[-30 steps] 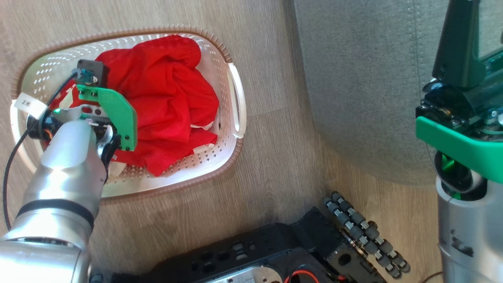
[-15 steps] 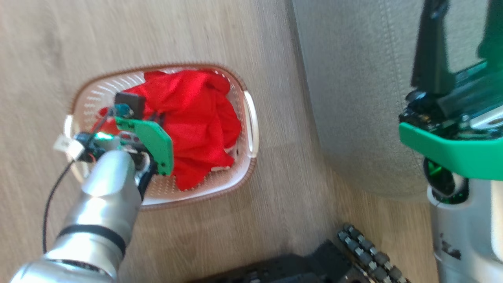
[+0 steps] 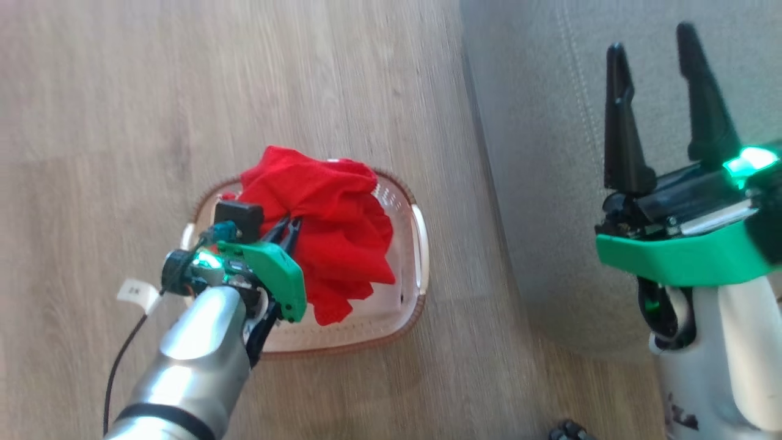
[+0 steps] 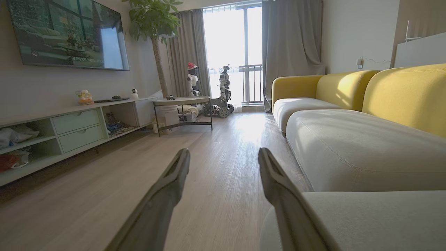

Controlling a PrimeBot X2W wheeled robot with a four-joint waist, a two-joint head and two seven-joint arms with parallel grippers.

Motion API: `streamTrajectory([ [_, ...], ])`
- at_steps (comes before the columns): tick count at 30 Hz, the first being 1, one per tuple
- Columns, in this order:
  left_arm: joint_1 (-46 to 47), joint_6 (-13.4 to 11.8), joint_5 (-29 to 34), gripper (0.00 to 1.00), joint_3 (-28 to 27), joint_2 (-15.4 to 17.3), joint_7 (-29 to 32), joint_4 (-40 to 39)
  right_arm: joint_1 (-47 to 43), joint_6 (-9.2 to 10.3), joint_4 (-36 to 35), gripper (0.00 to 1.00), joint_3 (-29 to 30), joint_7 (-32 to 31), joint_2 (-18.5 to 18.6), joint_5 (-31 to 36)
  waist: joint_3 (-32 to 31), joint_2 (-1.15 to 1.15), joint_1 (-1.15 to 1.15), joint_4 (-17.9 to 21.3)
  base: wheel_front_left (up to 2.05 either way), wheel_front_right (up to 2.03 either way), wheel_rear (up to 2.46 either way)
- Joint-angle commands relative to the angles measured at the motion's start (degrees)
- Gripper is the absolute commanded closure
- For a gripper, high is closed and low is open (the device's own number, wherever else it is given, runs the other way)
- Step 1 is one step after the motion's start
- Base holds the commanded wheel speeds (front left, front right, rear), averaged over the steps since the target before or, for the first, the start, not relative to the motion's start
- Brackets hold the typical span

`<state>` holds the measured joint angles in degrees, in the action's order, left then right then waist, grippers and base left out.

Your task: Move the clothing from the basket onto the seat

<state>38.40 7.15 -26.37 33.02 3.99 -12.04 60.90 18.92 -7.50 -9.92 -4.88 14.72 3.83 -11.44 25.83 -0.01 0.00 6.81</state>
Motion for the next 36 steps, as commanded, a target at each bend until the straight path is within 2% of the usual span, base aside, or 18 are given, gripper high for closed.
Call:
streamTrajectory([
  [1, -0.64, 0.33, -0.85, 1.0, -0.78, 1.79, -1.0, -1.98, -1.14, 0.01, -1.41, 0.0, -0.85, 0.28, 0.48, -0.12, -3.71, 0.01, 0.0, -1.32, 0.0, 0.0, 0.0],
  [8, -4.39, 0.34, -5.08, 1.0, 1.12, 4.47, -2.24, -9.08, -4.7, 0.01, 1.54, 0.0, -0.96, 0.28, 1.5, -1.77, -11.13, 0.01, 0.0, -1.86, 0.0, 0.0, 0.0],
  [16, -7.85, -0.49, -6.01, 1.0, 0.53, 6.76, -2.52, -19.13, -8.75, 0.01, 3.86, 0.0, -2.05, 0.28, 2.05, -3.11, -18.0, 0.01, 0.0, -2.14, 0.0, 0.0, 0.0],
  [20, -9.07, -1.96, -6.03, 1.0, 0.45, 8.26, -0.84, -25.77, -10.38, 0.01, 4.61, 0.0, -2.92, 0.28, 1.98, -4.67, -20.61, 0.01, 0.0, -2.18, 0.0, 0.0, 0.0],
  [26, -10.9, -5.54, -6.56, 1.0, -0.35, 10.56, 3.61, -37.73, -11.96, 0.01, 5.22, 0.0, -4.31, 0.28, 1.99, -6.71, -23.51, 0.01, 0.0, -2.0, 0.0, 0.0, 0.0],
  [36, -10.61, -9.74, -7.63, 1.0, -2.03, 13.26, 10.57, -52.57, -13.9, 0.01, 5.84, 0.0, -6.66, 0.28, 2.72, -7.42, -24.91, 0.01, 0.0, -2.33, 0.0, 0.0, 0.0],
])
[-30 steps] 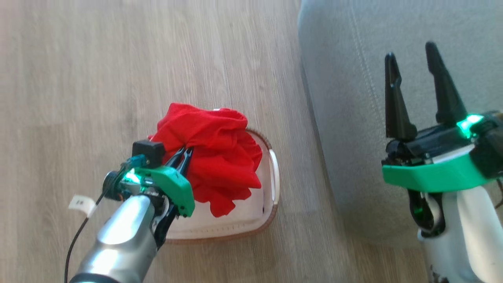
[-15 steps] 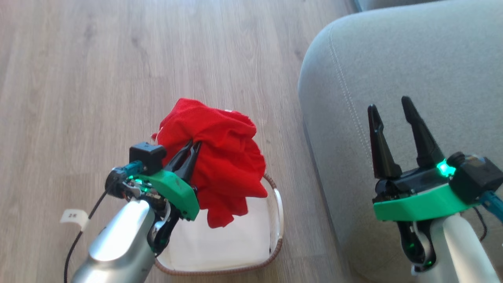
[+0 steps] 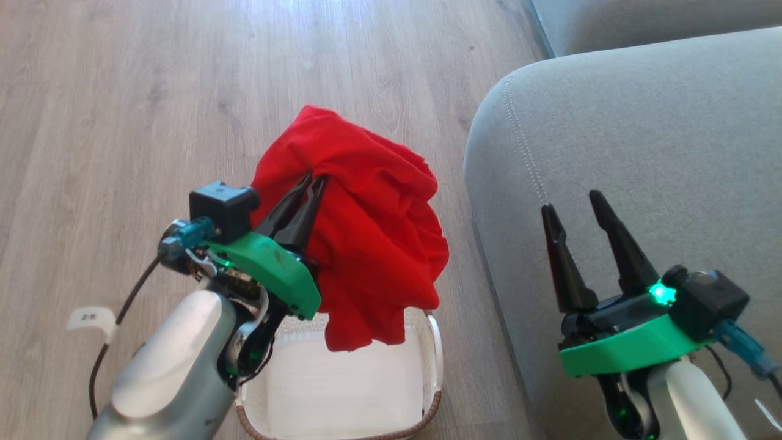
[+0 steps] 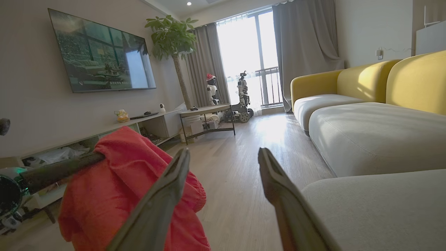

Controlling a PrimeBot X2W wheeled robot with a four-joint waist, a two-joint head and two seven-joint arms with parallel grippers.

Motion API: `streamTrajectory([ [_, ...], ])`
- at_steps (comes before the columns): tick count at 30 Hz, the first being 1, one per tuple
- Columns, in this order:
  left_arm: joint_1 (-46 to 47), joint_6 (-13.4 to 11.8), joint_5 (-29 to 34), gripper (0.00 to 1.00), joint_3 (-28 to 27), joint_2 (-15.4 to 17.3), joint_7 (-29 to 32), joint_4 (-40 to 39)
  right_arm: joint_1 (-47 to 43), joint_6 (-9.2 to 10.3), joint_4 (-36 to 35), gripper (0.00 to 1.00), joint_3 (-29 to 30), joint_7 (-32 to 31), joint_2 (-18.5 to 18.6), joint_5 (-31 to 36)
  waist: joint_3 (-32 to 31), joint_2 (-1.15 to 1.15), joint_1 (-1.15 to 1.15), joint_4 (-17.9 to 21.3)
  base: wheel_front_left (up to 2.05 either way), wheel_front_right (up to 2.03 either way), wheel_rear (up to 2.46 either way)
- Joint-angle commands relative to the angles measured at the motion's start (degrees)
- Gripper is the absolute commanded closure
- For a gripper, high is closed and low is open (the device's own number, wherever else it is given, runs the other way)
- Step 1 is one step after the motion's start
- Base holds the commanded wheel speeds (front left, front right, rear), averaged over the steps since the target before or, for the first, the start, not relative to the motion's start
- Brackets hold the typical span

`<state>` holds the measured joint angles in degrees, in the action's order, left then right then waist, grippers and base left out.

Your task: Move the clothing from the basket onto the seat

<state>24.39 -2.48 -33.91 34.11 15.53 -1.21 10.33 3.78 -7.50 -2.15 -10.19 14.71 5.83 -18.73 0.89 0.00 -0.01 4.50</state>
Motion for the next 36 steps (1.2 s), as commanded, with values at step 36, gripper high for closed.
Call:
streamTrajectory([
  [36, 7.99, -0.68, 0.1, 1.0, 0.43, -0.34, 3.18, -6.48, 17.76, 0.01, 19.45, 0.0, -27.71, 0.29, 0.46, -5.55, -0.34, 0.0, 0.01, -3.19, 0.0, 0.0, 0.0],
])
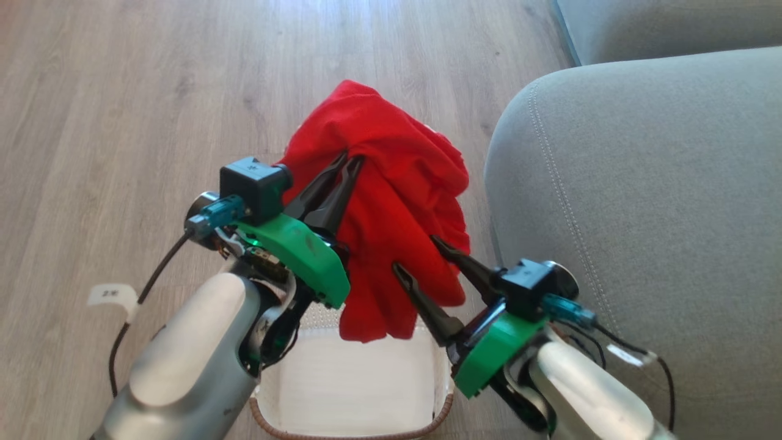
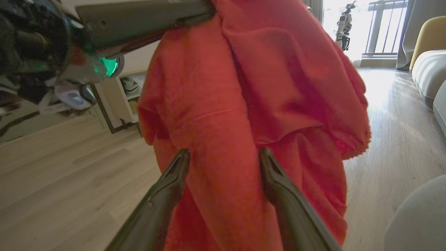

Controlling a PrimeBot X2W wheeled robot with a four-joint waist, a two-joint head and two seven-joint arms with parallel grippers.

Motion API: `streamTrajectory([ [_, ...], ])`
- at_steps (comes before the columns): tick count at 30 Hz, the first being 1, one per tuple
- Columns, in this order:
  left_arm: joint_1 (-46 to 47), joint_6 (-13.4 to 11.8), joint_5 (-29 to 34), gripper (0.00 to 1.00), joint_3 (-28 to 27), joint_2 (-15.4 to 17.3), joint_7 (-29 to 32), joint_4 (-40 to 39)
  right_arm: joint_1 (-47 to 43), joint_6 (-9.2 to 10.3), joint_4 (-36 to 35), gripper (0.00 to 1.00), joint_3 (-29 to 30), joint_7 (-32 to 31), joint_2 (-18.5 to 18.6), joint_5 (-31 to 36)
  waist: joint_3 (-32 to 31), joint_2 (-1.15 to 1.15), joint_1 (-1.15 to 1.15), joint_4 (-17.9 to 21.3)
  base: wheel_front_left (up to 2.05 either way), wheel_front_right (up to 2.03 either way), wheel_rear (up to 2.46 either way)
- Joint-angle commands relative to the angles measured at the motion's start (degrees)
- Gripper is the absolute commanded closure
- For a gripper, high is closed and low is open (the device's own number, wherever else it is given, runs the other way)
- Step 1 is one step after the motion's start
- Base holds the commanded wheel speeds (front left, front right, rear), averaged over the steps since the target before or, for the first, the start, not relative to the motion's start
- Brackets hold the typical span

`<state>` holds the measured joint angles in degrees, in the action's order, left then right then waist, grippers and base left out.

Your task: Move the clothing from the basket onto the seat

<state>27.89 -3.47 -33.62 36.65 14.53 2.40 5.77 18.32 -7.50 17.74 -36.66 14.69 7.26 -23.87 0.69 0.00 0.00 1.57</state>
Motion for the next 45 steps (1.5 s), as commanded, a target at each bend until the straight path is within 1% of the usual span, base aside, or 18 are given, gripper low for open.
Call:
streamTrajectory([
  [1, 4.49, 0.31, -0.19, 1.0, -2.11, 0.66, -0.44, -1.92, 3.23, 0.01, -0.44, 0.0, -1.25, 0.31, -0.96, -0.41, -0.14, 0.0, 0.0, -0.26, 0.0, 0.0, 0.0],
  [6, 4.77, 0.62, -0.28, 1.0, -1.02, -0.24, -0.2, -1.77, 8.58, 0.01, 8.84, 0.0, -4.09, -0.02, -2.31, -1.31, -0.37, 0.0, 0.0, -1.34, 0.0, 0.0, 0.0],
  [11, 5.34, 1.04, -0.42, 1.0, 0.09, -1.31, 0.07, -1.49, 13.82, 0.01, 15.92, 0.0, -7.32, -0.02, -3.36, -3.3, -0.12, 0.0, 0.0, -2.63, 0.0, 0.0, 0.0],
  [14, 5.53, 1.37, -0.77, 1.0, 0.92, -2.23, 0.24, -1.27, 17.2, 0.01, 20.77, 0.0, -8.02, 0.17, -3.89, -3.55, -0.11, 0.0, 0.0, -3.66, 0.0, 0.0, 0.0],
  [15, 5.52, 1.38, -0.85, 1.0, 1.06, -2.4, 0.28, -1.25, 17.92, 0.01, 21.62, 0.05, -7.7, 0.22, -3.99, -3.48, -0.1, 0.0, 0.0, -3.9, 0.0, 0.0, 0.0],
  [16, 5.47, 1.37, -0.94, 1.0, 1.16, -2.51, 0.32, -1.25, 18.53, 0.01, 21.83, 1.0, -6.99, 0.25, -4.08, -3.4, -0.07, 0.0, 0.0, -4.12, 0.0, 0.0, 0.0],
  [22, 4.99, 1.07, -1.19, 1.0, 1.24, -2.23, 0.31, -0.97, 18.38, 0.01, 21.02, 1.0, -4.21, 0.29, -4.33, -2.1, 0.06, 0.0, 0.0, -5.14, 0.0, 0.0, 0.0],
  [28, 4.46, 0.6, -1.54, 1.0, 0.65, -1.44, 0.06, -0.39, 16.17, 0.01, 17.32, 1.0, -2.23, 0.29, -4.36, -1.42, 0.12, 0.0, 0.0, -5.06, 0.0, 0.0, 0.0],
  [35, 2.52, 0.03, -2.02, 1.0, 0.33, -0.01, -0.02, -0.12, 11.96, 0.01, 10.31, 1.0, 0.87, 0.3, -3.9, -0.23, 0.3, 0.0, 0.0, -4.54, 0.0, 0.0, 0.0],
  [36, 2.52, 0.03, -2.02, 1.0, 0.33, -0.01, -0.02, -0.12, 11.96, 0.01, 10.31, 1.0, 0.87, 0.3, -3.9, -0.23, 0.3, 0.0, 0.0, -4.54, 0.0, 0.0, 0.0],
  [37, 2.02, -0.2, -2.14, 1.0, 0.24, 0.32, -0.02, -0.32, 10.6, 0.01, 8.05, 1.0, 2.05, 0.3, -3.32, 0.4, 0.31, 0.0, 0.0, -4.45, 0.0, 0.0, 0.0],
  [41, 1.1, -0.53, -2.56, 1.0, 0.11, 0.88, 0.19, -0.5, 7.98, 0.01, 3.84, 1.0, 4.99, 0.3, -2.59, 1.41, 0.17, 0.0, 0.0, -4.44, 0.0, 0.0, 0.0],
  [42, 0.87, -0.65, -2.65, 0.69, 0.09, 0.98, 0.25, -0.54, 7.41, 0.01, 2.92, 1.0, 5.78, 0.3, -2.4, 1.69, 0.15, 0.0, 0.0, -4.44, 0.0, 0.0, 0.0],
  [43, 0.65, -0.8, -2.71, 0.0, 0.09, 1.07, 0.31, -0.56, 6.86, 0.01, 2.03, 1.0, 6.55, 0.3, -2.19, 1.99, 0.12, 0.0, 0.0, -4.44, 0.0, 0.0, 0.0],
  [45, 0.44, -0.91, -2.81, 0.0, 0.12, 1.14, 0.45, -0.58, 6.36, 0.01, 1.14, 1.0, 7.36, 0.3, -1.97, 2.27, 0.1, 0.0, 0.0, -4.44, 0.0, 0.0, 0.0],
])
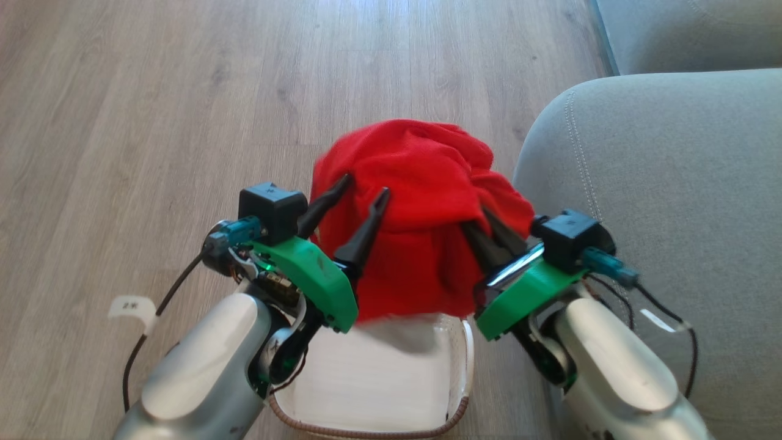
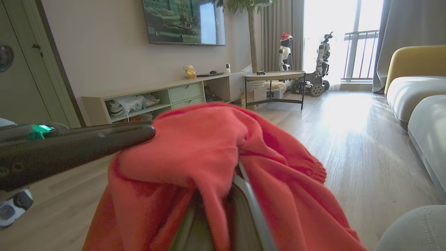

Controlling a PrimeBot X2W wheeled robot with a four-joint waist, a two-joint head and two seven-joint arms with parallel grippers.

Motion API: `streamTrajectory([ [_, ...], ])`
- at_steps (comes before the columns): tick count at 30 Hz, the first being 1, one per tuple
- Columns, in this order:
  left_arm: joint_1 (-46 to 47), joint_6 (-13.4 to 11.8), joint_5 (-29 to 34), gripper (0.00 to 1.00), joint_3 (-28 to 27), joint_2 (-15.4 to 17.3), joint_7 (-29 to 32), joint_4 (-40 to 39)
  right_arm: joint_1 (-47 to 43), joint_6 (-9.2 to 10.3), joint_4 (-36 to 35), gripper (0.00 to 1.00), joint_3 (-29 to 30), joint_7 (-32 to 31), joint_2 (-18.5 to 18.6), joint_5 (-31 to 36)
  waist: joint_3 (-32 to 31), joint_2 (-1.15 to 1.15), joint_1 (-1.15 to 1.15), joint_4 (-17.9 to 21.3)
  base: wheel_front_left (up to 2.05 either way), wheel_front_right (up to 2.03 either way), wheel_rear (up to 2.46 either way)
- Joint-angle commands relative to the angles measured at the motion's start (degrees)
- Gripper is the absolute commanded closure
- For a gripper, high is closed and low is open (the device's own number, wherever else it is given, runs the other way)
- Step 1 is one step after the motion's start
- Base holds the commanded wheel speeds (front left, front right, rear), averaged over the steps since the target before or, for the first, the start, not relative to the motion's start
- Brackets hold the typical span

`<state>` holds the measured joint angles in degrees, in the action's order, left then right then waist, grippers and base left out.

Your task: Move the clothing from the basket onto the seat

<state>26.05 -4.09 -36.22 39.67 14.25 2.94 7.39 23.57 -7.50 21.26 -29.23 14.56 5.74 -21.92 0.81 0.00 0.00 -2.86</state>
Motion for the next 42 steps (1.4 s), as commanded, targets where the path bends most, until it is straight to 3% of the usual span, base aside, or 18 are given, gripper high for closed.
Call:
streamTrajectory([
  [1, 2.13, -0.34, -0.26, 0.0, -2.86, 1.48, -0.05, -2.28, 0.65, 0.01, -3.27, 1.0, 0.68, 0.43, -0.22, 0.6, -0.03, 0.0, 0.0, 0.0, 0.0, 0.0, 0.0],
  [15, 0.41, -0.97, -0.33, 0.0, -2.6, 2.62, -0.67, -4.24, -3.98, 0.01, -12.4, 1.0, 9.24, 0.43, 2.64, 1.25, -0.02, 0.0, 0.0, 4.04, 0.0, 0.0, 0.0],
  [28, 0.33, -0.05, 0.48, 0.0, -1.18, 2.98, -1.9, -5.21, -5.44, 0.01, -15.99, 1.0, 15.54, 0.43, 5.79, 1.38, 0.9, 0.0, 0.0, 13.42, 0.0, 0.0, 0.0],
  [42, 0.5, 0.55, 0.78, 0.0, -0.22, 3.38, -2.6, -5.23, -7.39, 0.01, -18.21, 1.0, 17.37, 0.43, 6.61, 1.51, 1.54, 0.0, 0.0, 24.46, 0.0, 0.0, 0.0],
])
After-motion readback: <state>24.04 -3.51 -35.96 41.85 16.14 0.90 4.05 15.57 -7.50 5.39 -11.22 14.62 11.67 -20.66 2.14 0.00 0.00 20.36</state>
